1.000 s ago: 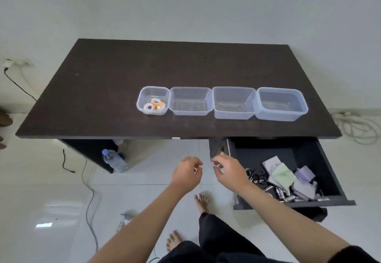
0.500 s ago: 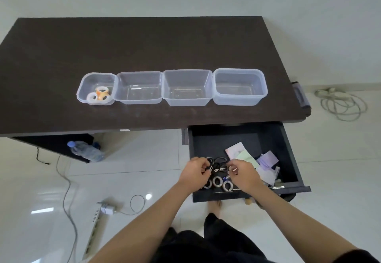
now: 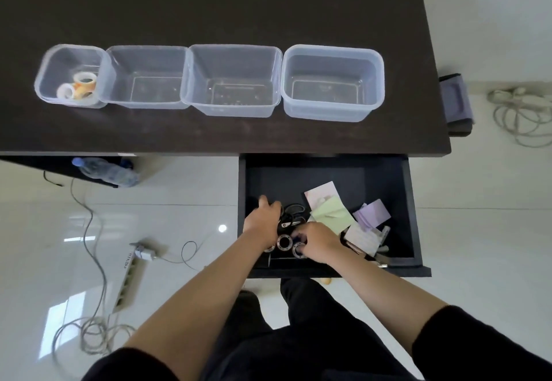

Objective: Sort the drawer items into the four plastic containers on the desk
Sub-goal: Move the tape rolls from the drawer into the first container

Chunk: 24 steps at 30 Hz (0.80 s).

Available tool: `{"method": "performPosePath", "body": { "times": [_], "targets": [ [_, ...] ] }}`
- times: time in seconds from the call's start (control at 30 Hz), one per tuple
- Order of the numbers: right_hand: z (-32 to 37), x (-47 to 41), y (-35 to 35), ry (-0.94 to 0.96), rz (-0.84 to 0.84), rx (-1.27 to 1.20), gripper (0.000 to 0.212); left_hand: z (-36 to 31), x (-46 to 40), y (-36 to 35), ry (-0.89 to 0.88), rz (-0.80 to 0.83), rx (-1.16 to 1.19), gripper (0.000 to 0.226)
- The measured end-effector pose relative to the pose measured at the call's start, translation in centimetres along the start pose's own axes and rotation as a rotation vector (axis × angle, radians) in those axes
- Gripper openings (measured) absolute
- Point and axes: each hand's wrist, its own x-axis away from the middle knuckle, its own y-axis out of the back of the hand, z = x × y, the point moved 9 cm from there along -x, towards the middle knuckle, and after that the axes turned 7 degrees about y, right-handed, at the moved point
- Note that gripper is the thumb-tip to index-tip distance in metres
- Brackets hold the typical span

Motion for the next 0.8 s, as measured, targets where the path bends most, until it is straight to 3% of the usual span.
{"method": "performPosePath", "body": {
  "times": [0.37, 0.47, 0.6, 0.8],
  "targets": [
    [-0.7, -0.1, -0.2, 0.074, -0.036, 0.006, 0.03, -1.8, -3.1, 2.5, -0.18, -0.042, 0.299, 0.04],
    [-0.8, 0.0, -0.4, 0.062, -0.036, 0.0, 0.03, -2.7, -3.8, 3.6, -0.252, -0.039, 0.363, 0.044],
    [-1.0, -0.1, -0.5, 0.059, -0.028, -0.001, 0.031, -2.2, -4.6, 4.0, -0.214, 0.039, 0.519, 0.058],
    [-0.3, -0.3, -0.7, 0.118, -0.011, 0.07, 0.037, -0.5, -4.3, 4.3, -0.123, 0.021, 0.5, 0.023]
  ]
}}
